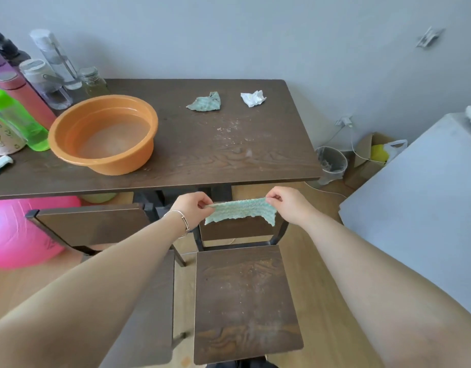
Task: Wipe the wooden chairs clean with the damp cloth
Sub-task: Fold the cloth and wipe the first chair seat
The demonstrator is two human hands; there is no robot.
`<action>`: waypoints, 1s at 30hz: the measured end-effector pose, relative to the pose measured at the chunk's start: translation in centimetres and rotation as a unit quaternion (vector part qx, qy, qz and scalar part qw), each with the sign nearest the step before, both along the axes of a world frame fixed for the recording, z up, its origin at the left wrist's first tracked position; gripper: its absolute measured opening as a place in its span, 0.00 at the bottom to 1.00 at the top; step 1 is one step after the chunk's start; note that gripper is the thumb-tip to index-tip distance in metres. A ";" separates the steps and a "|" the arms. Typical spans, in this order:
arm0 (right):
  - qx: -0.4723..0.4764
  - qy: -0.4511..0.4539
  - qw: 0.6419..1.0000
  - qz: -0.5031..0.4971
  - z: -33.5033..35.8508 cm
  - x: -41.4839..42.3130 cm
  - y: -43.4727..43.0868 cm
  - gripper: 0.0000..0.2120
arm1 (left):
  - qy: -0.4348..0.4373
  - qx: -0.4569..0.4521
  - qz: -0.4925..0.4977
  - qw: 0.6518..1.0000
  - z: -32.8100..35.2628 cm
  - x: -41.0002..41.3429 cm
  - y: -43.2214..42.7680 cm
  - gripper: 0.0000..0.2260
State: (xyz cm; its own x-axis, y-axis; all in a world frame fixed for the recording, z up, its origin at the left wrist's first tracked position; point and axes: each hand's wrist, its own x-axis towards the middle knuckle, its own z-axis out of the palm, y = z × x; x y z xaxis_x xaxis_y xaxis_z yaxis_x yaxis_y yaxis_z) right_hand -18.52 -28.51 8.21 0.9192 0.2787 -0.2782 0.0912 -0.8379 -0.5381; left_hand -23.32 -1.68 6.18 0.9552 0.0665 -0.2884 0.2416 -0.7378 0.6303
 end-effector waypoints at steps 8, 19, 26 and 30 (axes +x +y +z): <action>0.020 0.079 0.997 -0.017 -6.4 -8.1 -3.0 0.07 | 0.080 -0.014 0.043 0.996 -5.3 -9.0 -3.1 0.02; 0.027 0.191 0.981 0.015 -19.6 -16.9 -7.7 0.05 | 0.175 -0.001 0.072 0.982 -15.9 -20.0 -8.0 0.02; -0.015 0.237 0.971 0.032 -27.8 -20.0 -9.2 0.06 | 0.239 0.000 0.065 0.969 -24.5 -23.6 -9.5 0.02; -0.036 0.235 0.971 0.034 -31.6 -19.6 -9.1 0.06 | 0.253 0.006 0.050 0.966 -28.7 -23.4 -9.8 0.03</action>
State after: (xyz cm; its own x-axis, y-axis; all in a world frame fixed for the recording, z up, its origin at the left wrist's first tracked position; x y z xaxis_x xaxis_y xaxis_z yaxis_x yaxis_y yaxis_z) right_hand -38.08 -37.59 -23.37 0.6670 0.2983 -0.6827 -0.0939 -0.8753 -0.4743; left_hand -46.72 -11.44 -22.50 0.6801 0.1577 -0.7159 0.5880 -0.7006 0.4043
